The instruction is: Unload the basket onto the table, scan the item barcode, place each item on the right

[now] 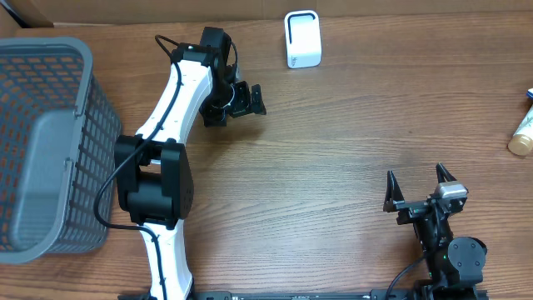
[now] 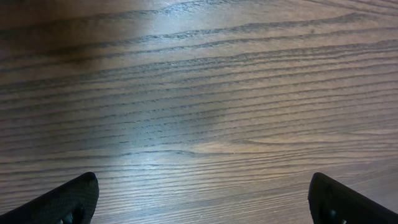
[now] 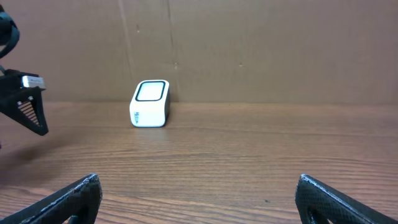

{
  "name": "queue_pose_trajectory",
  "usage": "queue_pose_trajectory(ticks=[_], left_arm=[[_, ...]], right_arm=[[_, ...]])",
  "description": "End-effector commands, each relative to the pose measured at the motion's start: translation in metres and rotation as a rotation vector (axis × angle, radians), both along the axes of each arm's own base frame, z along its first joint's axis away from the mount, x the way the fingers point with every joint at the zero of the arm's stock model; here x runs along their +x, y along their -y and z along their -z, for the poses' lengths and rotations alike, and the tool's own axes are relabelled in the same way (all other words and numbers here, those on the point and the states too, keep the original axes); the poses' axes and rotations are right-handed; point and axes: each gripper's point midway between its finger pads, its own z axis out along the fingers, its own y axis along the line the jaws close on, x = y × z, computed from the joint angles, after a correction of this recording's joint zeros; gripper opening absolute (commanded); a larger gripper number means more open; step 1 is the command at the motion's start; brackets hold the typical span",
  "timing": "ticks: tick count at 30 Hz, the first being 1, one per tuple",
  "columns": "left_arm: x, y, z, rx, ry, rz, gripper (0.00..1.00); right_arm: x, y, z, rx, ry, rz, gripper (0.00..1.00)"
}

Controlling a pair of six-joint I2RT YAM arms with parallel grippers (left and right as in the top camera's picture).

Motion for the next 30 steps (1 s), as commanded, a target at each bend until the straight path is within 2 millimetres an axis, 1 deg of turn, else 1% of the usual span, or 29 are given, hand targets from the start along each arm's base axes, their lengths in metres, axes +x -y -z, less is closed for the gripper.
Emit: queue_pose_trajectory(ticks=[1, 6, 13, 30], left_arm=[[-0.001, 0.005, 0.002, 0.006, -0.003, 0.005, 1.0], [-0.001, 0.005, 0.002, 0.006, -0.003, 0.005, 1.0], [-0.001, 0.005, 0.002, 0.006, -0.003, 0.005, 1.0], [0.0, 0.005, 0.002, 0.005, 0.0, 0.005, 1.0]], right_arm=[[0.001, 0.004, 0.002, -0.006, 0.003, 0.024, 1.0], [0.001, 0.006, 0.002, -0.006, 0.004, 0.03, 1.0], [0.002, 0.016, 0.003, 0.014, -0.003, 0.085, 1.0], [0.002, 0.015, 0.003, 0.016, -0.004, 0.079, 1.0]])
